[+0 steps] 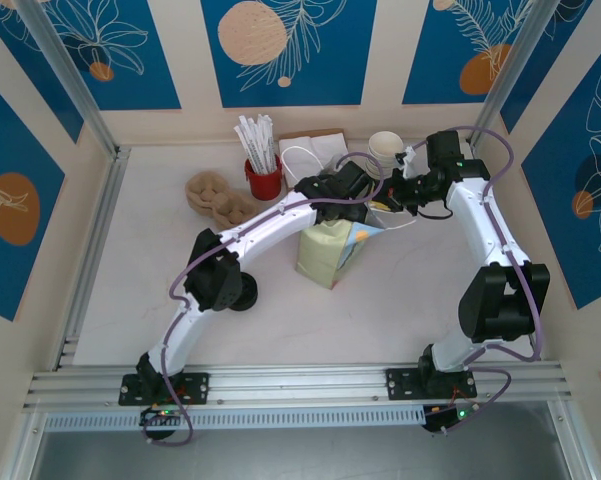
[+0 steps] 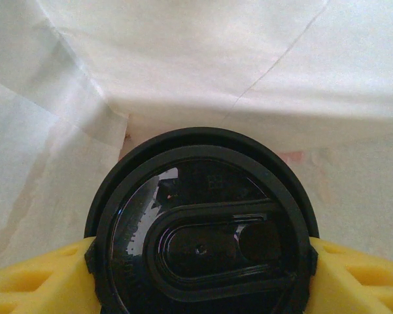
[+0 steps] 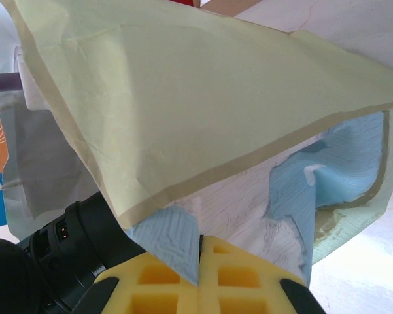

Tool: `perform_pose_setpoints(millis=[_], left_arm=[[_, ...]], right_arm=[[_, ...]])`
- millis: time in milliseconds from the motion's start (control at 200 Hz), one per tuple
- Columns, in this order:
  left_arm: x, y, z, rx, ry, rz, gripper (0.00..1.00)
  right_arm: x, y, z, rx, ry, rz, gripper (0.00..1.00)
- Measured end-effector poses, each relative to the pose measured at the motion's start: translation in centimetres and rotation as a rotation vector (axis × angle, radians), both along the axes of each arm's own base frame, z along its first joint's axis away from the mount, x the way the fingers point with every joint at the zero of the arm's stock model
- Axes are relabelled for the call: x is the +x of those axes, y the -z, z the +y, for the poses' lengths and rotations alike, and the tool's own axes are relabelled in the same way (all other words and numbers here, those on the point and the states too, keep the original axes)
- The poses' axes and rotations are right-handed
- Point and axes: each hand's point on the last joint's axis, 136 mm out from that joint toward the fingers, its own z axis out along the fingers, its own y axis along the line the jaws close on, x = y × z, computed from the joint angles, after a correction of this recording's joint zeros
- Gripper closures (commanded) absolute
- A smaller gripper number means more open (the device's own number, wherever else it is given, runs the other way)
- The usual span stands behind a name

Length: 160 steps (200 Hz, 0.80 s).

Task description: Pack the takeout coffee

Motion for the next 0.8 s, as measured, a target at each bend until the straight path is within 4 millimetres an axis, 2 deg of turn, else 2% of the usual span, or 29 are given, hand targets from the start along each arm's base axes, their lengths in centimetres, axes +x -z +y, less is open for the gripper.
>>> perform_pose_setpoints(millis=[250,500,800], left_arm=[[0.0,-0.1,-0.5,-0.009,0.008,-0.01,0.28],[-0.4,-0.4,-0.2,-0.017,0.036,0.033,0.1],[-2.0,-2.1,0.9,-0.036,0.062,0.116,0.03]], right_arm=[[0.0,0.1,-0.2,-0.003,0.007,0.004,1.0],[0.1,-0.1,-0.3,0.003,0.02,0.011,1.0],[0.3,-1.4,0.0,0.03,0.013,-0.011,1.0]])
